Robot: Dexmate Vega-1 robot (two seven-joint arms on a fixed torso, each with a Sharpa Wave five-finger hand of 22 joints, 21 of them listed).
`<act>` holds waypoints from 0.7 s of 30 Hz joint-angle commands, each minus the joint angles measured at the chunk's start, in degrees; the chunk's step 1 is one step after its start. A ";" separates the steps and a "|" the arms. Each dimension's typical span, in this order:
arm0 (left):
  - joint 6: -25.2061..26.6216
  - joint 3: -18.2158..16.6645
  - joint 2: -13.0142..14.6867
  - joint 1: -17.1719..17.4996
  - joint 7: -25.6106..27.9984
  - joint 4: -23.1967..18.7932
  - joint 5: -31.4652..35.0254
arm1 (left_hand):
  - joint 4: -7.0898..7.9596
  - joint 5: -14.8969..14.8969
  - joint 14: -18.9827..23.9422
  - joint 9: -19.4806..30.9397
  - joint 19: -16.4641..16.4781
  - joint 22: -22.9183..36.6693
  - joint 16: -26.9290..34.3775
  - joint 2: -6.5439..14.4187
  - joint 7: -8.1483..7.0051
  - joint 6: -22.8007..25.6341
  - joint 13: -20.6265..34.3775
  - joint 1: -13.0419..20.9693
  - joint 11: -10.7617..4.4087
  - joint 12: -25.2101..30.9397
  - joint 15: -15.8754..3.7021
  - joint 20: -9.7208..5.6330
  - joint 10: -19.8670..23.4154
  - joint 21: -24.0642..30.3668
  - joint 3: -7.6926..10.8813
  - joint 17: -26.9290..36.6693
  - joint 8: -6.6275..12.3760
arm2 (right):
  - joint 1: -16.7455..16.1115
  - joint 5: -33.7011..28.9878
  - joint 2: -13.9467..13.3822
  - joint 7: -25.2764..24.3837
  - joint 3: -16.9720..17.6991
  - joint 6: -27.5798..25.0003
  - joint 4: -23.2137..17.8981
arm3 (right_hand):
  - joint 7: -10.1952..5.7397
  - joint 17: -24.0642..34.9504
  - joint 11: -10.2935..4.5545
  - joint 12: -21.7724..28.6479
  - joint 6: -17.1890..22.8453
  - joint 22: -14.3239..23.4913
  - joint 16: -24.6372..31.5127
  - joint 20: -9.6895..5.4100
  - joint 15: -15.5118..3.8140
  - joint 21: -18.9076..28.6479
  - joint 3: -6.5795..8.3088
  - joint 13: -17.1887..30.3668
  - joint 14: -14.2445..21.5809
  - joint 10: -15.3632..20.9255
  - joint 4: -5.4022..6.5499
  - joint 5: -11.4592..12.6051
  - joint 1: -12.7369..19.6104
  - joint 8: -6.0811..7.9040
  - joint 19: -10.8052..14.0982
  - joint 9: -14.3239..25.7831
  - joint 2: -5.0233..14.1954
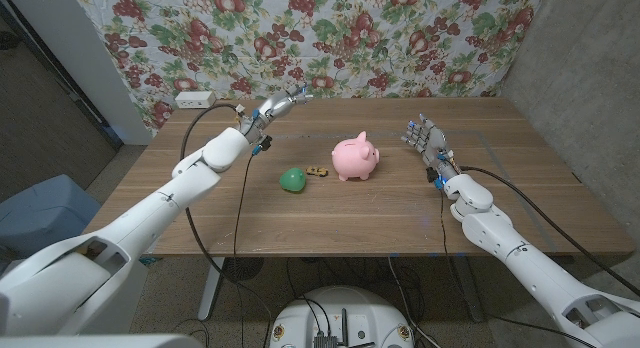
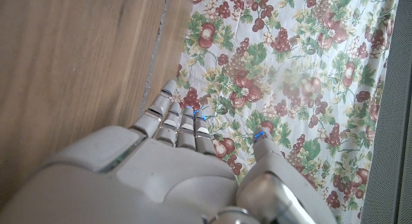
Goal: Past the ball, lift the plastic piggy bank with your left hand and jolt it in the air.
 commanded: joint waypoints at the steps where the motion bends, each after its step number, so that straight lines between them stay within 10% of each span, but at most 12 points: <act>1: -0.78 1.14 0.65 -1.23 -0.13 -1.46 4.85 | -0.25 -0.15 -0.19 0.32 0.41 0.18 -0.09 -0.35 0.01 0.25 0.20 0.25 -0.23 0.05 -0.62 -0.11 0.04 -0.37 -0.21 0.21 -0.20 | -0.84 0.01 -0.25 -0.35 0.24 0.47 -0.81 | -0.17 0.06 -0.21 0.31 0.57 0.19 0.52 -0.15 -0.13 -0.13 -0.01 0.17 0.40 0.48 -0.31 0.38 -0.18 0.10 0.53 0.30 0.34; 21: -2.56 2.88 1.03 -3.59 -1.92 -2.97 10.66 | -0.23 -0.15 -0.24 0.35 0.57 0.19 -0.14 -0.60 -0.21 -0.74 0.22 0.43 -0.77 -0.26 -0.73 -0.09 -0.46 -0.85 -0.42 0.21 -0.60 | -0.88 0.02 0.32 0.00 0.12 1.47 -0.39 | -0.09 -0.07 -0.17 0.29 0.59 0.20 0.54 -0.09 -0.11 -0.64 0.00 0.16 0.44 0.53 -0.46 0.40 -0.13 0.07 0.75 0.30 0.34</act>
